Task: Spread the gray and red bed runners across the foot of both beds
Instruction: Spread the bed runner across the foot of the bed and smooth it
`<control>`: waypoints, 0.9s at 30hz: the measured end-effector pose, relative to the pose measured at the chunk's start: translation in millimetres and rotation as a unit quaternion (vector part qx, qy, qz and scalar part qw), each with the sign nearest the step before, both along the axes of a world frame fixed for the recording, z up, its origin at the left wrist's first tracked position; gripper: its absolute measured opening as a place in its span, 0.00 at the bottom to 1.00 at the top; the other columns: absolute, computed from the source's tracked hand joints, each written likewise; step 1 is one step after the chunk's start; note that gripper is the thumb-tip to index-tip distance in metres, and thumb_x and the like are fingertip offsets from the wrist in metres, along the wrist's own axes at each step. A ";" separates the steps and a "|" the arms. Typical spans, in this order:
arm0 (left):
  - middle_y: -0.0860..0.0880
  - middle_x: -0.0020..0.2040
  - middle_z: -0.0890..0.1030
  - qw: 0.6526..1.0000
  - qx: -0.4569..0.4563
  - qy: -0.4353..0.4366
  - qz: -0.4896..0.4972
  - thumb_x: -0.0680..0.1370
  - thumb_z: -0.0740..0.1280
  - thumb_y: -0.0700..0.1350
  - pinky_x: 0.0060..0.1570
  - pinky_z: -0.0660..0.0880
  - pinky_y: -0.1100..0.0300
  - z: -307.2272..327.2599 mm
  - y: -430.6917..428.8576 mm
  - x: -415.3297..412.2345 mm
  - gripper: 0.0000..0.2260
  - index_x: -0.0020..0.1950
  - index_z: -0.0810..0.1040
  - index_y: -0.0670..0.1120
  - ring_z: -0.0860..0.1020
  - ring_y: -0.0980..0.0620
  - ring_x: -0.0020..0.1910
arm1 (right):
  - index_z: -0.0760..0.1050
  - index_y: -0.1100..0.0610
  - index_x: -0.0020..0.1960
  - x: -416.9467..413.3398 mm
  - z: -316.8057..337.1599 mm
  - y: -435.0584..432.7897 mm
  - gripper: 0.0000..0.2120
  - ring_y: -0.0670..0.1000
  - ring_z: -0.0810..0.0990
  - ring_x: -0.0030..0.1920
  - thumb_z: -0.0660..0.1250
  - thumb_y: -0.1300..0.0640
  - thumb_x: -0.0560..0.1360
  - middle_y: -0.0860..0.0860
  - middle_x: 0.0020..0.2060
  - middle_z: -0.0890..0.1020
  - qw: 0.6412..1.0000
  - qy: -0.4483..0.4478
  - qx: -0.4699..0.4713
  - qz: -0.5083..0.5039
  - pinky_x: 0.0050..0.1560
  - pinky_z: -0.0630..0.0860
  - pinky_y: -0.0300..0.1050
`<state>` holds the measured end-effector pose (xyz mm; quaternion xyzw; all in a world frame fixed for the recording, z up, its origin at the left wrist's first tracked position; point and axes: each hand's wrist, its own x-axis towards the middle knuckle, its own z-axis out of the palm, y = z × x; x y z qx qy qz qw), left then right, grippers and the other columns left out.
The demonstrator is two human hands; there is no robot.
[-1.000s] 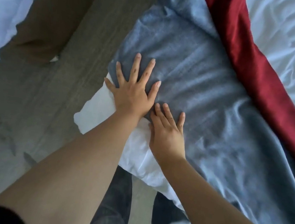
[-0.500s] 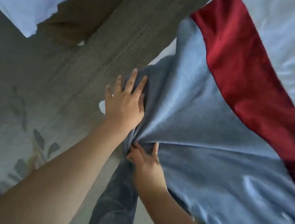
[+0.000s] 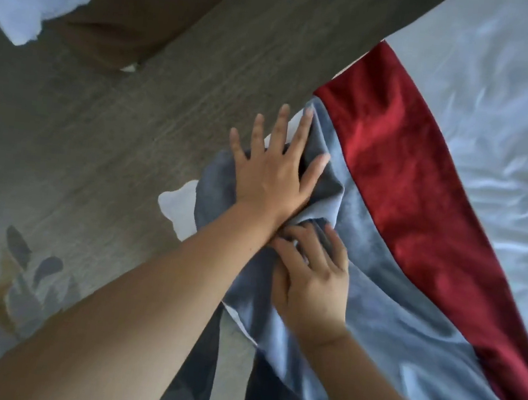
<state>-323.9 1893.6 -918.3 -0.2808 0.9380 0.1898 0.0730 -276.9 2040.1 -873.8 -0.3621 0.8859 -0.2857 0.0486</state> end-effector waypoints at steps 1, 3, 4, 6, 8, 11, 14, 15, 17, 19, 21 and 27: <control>0.48 0.84 0.56 1.000 0.003 0.014 0.001 0.82 0.46 0.69 0.74 0.49 0.26 -1.4 -3.6 -12.9 0.31 0.83 0.49 0.60 0.57 0.35 0.81 | 0.84 0.56 0.50 -19.3 -2.7 -1.1 0.13 0.51 0.81 0.53 0.63 0.67 0.76 0.52 0.51 0.84 1.000 0.025 -0.001 -0.010 0.63 0.74 0.59; 0.49 0.84 0.55 0.999 0.001 0.032 -0.016 0.82 0.46 0.70 0.73 0.51 0.25 -5.7 -8.4 -35.3 0.31 0.83 0.48 0.62 0.57 0.35 0.81 | 0.85 0.57 0.51 -52.2 -7.8 -3.5 0.15 0.50 0.79 0.54 0.65 0.70 0.72 0.52 0.53 0.83 0.998 0.040 -0.024 -0.047 0.59 0.75 0.57; 0.50 0.84 0.55 0.999 -0.002 0.032 -0.027 0.81 0.46 0.70 0.73 0.51 0.25 -8.5 -8.2 -43.1 0.30 0.83 0.48 0.63 0.57 0.36 0.81 | 0.84 0.57 0.52 -66.6 -9.8 -5.6 0.16 0.51 0.79 0.54 0.65 0.70 0.71 0.52 0.53 0.83 0.996 0.039 -0.039 -0.072 0.56 0.74 0.57; 0.52 0.84 0.54 0.999 -0.009 0.024 -0.043 0.81 0.46 0.71 0.74 0.54 0.27 -16.3 -2.9 -49.6 0.30 0.82 0.48 0.64 0.58 0.39 0.81 | 0.84 0.56 0.52 -94.3 -12.4 -10.7 0.17 0.54 0.78 0.53 0.63 0.71 0.71 0.53 0.54 0.81 0.986 0.031 -0.074 -0.144 0.53 0.73 0.58; 0.53 0.84 0.54 0.999 -0.003 0.025 -0.039 0.82 0.46 0.70 0.74 0.57 0.30 -25.6 1.0 -47.5 0.30 0.83 0.49 0.64 0.62 0.43 0.80 | 0.82 0.54 0.58 -123.0 -15.2 -16.4 0.17 0.54 0.75 0.58 0.62 0.67 0.74 0.54 0.59 0.79 0.975 0.016 -0.080 -0.207 0.59 0.73 0.58; 0.53 0.84 0.56 0.999 0.010 0.041 -0.034 0.82 0.48 0.68 0.72 0.65 0.34 -36.4 -2.3 -45.1 0.29 0.82 0.53 0.62 0.68 0.45 0.76 | 0.71 0.48 0.74 -153.1 -27.8 -21.5 0.21 0.55 0.60 0.77 0.60 0.49 0.82 0.52 0.77 0.65 0.978 -0.039 0.094 -0.182 0.78 0.57 0.58; 0.51 0.83 0.60 0.997 0.014 0.064 -0.046 0.82 0.52 0.65 0.64 0.74 0.41 -42.7 -2.9 -48.6 0.28 0.82 0.59 0.59 0.73 0.44 0.71 | 0.54 0.42 0.81 -162.0 -50.4 -18.8 0.26 0.55 0.43 0.81 0.47 0.40 0.83 0.49 0.82 0.48 0.963 -0.052 0.241 -0.108 0.79 0.41 0.63; 0.50 0.82 0.61 0.996 0.013 0.070 -0.046 0.82 0.53 0.64 0.62 0.76 0.44 -45.0 -2.3 -49.2 0.28 0.82 0.60 0.58 0.74 0.44 0.70 | 0.51 0.40 0.81 -161.8 -57.8 -17.9 0.26 0.55 0.41 0.81 0.45 0.39 0.83 0.49 0.82 0.46 0.961 -0.042 0.256 -0.099 0.78 0.40 0.64; 0.50 0.82 0.63 0.996 0.013 0.075 -0.046 0.82 0.54 0.63 0.57 0.78 0.47 -50.6 -2.8 -50.7 0.28 0.81 0.62 0.57 0.76 0.44 0.68 | 0.50 0.39 0.81 -162.4 -70.2 -18.7 0.26 0.56 0.41 0.81 0.44 0.40 0.83 0.48 0.82 0.45 0.960 -0.025 0.258 -0.101 0.77 0.39 0.66; 0.50 0.81 0.64 0.996 0.015 0.079 -0.045 0.82 0.53 0.62 0.53 0.78 0.49 -56.3 -4.5 -54.8 0.28 0.81 0.63 0.56 0.77 0.44 0.66 | 0.52 0.38 0.80 -164.8 -79.2 -21.9 0.26 0.56 0.42 0.81 0.44 0.40 0.83 0.48 0.82 0.47 0.961 -0.011 0.252 -0.112 0.77 0.40 0.67; 0.50 0.81 0.65 0.996 0.012 0.082 -0.035 0.82 0.53 0.62 0.51 0.78 0.50 -60.8 -3.9 -56.7 0.28 0.81 0.64 0.56 0.77 0.44 0.65 | 0.53 0.39 0.80 -166.0 -85.5 -24.5 0.26 0.56 0.44 0.81 0.45 0.40 0.83 0.48 0.82 0.48 0.964 -0.007 0.242 -0.111 0.77 0.41 0.67; 0.51 0.80 0.66 0.995 0.052 0.078 -0.039 0.81 0.53 0.62 0.47 0.78 0.51 -69.3 -2.6 -57.5 0.28 0.80 0.65 0.55 0.78 0.46 0.63 | 0.51 0.38 0.80 -164.2 -96.6 -21.2 0.26 0.57 0.43 0.81 0.45 0.39 0.83 0.48 0.82 0.47 0.958 0.006 0.265 -0.109 0.76 0.39 0.67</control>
